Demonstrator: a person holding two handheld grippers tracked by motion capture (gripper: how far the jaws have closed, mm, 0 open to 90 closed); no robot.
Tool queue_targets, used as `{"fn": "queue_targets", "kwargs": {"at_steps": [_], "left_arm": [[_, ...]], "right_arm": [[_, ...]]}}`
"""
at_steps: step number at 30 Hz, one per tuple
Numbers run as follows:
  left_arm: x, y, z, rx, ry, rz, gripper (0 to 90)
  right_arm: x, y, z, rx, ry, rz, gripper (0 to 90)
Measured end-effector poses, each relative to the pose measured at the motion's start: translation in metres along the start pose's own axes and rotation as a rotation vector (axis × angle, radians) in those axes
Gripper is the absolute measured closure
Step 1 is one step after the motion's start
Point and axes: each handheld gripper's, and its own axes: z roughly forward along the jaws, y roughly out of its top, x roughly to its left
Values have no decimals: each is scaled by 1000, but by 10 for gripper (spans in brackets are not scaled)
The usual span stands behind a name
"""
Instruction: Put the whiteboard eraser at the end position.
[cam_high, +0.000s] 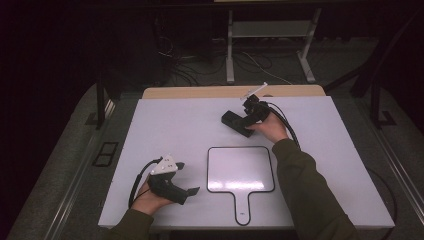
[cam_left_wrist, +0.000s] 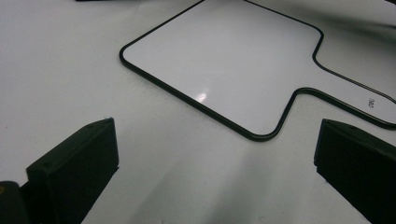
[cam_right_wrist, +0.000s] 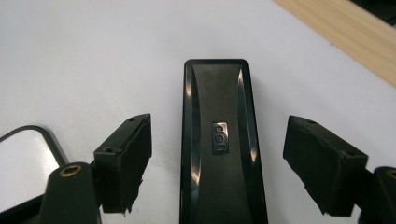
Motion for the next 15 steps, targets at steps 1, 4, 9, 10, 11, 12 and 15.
{"fn": "queue_targets", "kwargs": {"at_steps": [1,4,9,10,11,12,15], "left_arm": [[0,0,0,0,0,-1,0],[1,0,0,-1,-1,0,0],[0,1,0,-3,-1,-5,0],[1,1,0,-2,1,-4,0],[1,1,0,-6,2,-8,0],[1,1,0,-12,2,-17,0],[1,1,0,-18,2,-28,0]], "right_arm": [[1,-1,-2,-8,-1,3,210],[6,-4,-6,-28,-32,-11,189],[11,-9,-16,-70,-37,-5,174],[12,-9,-18,-73,-26,2,166],[12,-10,-20,-72,-22,3,166],[14,-10,-21,-78,-32,2,160],[16,-14,-27,-98,-20,2,158]]}}
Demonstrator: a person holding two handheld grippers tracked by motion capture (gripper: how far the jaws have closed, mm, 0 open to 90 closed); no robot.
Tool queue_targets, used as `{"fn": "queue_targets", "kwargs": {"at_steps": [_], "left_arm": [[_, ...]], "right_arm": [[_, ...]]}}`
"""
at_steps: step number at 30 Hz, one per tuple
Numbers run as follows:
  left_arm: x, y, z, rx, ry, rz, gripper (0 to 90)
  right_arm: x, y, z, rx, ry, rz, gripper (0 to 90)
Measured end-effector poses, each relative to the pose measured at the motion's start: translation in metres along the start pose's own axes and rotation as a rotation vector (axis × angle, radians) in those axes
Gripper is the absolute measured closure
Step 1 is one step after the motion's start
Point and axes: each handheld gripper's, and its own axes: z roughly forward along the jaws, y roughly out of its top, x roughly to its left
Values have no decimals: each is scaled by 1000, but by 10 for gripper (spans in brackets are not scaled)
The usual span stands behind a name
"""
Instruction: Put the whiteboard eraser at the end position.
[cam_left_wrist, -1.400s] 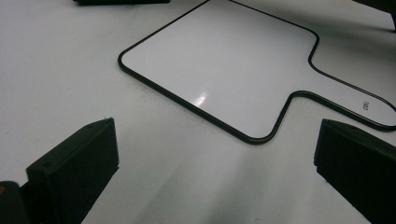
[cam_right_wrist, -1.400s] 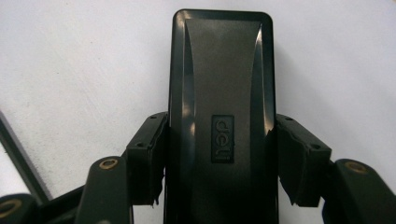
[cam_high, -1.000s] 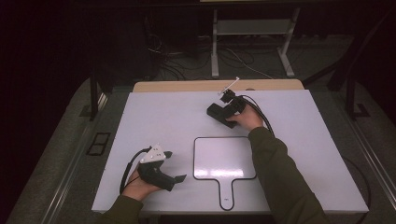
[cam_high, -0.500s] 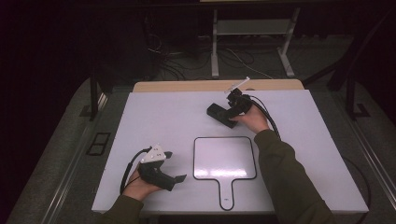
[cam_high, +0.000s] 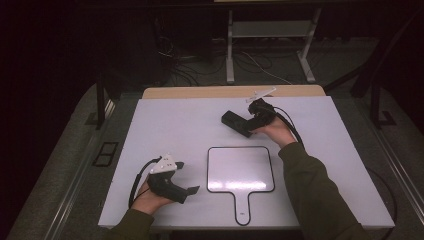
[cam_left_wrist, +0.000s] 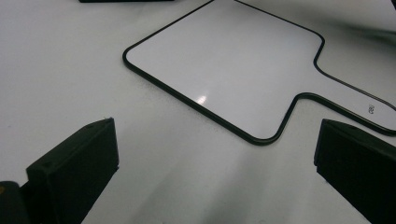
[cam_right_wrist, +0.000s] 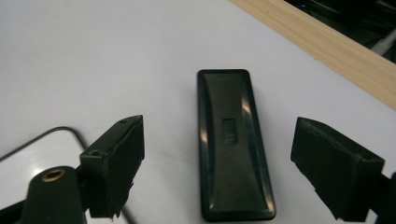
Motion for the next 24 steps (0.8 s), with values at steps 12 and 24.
{"fn": "queue_targets", "kwargs": {"at_steps": [12,24], "left_arm": [[1,1,1,0,-2,-2,0],[-1,0,0,-3,-6,-1,0]], "right_arm": [[1,-19,-16,-55,0,31,126],[14,-40,-30,-106,-16,35,126]]}}
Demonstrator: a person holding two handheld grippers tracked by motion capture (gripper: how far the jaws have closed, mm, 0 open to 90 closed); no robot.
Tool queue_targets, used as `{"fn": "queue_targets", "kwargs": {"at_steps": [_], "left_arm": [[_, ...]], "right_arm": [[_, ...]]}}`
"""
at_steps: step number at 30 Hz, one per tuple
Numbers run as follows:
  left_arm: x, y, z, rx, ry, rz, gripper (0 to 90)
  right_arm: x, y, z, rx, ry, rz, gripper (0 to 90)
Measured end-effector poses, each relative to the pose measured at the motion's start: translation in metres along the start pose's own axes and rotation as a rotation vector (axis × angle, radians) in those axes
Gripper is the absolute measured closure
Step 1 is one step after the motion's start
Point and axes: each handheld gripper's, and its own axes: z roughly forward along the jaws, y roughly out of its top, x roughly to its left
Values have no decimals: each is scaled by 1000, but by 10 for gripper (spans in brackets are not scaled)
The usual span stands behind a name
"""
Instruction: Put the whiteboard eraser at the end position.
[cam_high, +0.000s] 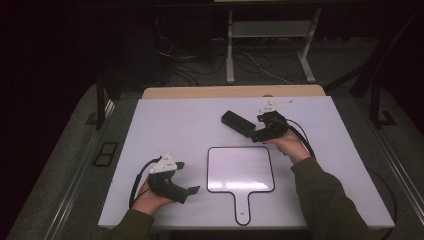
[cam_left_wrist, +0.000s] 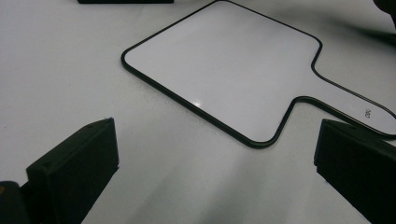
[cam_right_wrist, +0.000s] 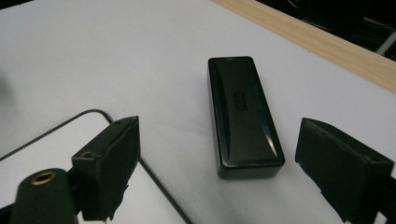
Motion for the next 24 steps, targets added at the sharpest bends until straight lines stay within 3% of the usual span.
{"fn": "queue_targets", "kwargs": {"at_steps": [8,16,24], "left_arm": [[-1,0,1,8,3,6,0],[-3,0,1,10,0,12,0],[-3,0,1,13,1,16,0]], "right_arm": [[8,-20,-12,-17,-12,12,126],[15,-38,-24,2,-64,15,126],[15,-55,-37,-7,-60,45,126]]}}
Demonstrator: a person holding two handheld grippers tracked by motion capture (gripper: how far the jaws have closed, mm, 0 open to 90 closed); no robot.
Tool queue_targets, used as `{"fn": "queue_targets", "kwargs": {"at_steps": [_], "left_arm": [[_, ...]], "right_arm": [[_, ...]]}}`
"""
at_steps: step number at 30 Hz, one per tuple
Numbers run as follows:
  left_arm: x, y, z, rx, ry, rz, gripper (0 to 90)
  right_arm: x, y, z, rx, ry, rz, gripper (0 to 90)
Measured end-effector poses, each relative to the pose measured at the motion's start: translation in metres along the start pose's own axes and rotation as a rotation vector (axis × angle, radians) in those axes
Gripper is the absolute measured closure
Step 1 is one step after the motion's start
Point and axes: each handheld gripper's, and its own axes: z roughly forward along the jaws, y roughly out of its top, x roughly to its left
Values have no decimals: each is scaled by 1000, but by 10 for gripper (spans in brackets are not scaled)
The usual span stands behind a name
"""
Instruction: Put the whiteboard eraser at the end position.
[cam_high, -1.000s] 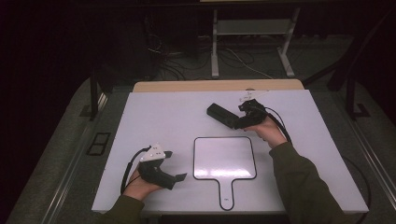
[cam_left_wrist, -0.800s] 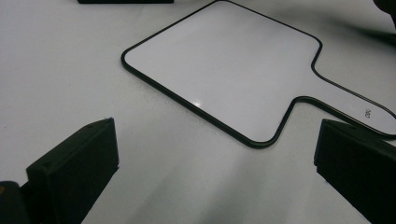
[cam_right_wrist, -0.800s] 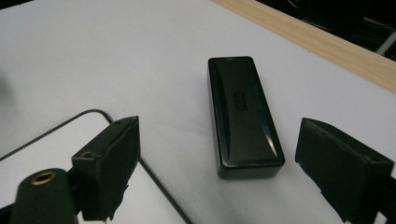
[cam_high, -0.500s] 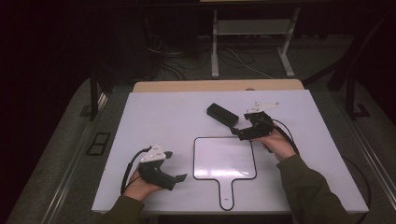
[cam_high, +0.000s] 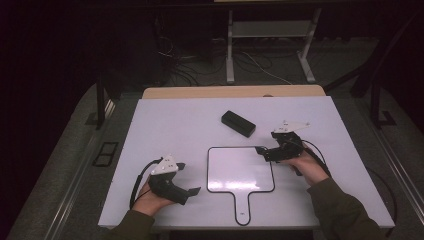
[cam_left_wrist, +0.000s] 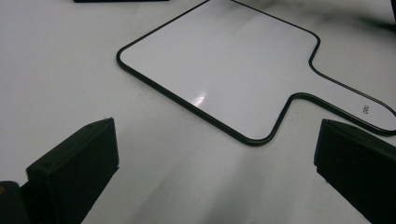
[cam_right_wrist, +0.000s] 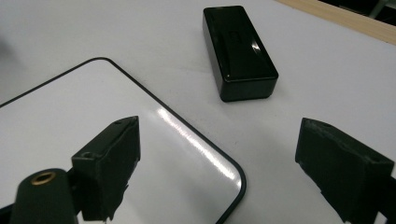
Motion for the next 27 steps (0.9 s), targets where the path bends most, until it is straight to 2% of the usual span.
{"fn": "queue_targets", "kwargs": {"at_steps": [6,15,27], "left_arm": [[0,0,0,0,-2,2,0],[-1,0,0,-2,-3,1,0],[-1,1,0,-3,-4,0,0]], "right_arm": [[4,-10,-11,-14,11,20,126],[13,-24,-25,-29,19,8,126],[10,-44,-44,-68,16,26,127]]}}
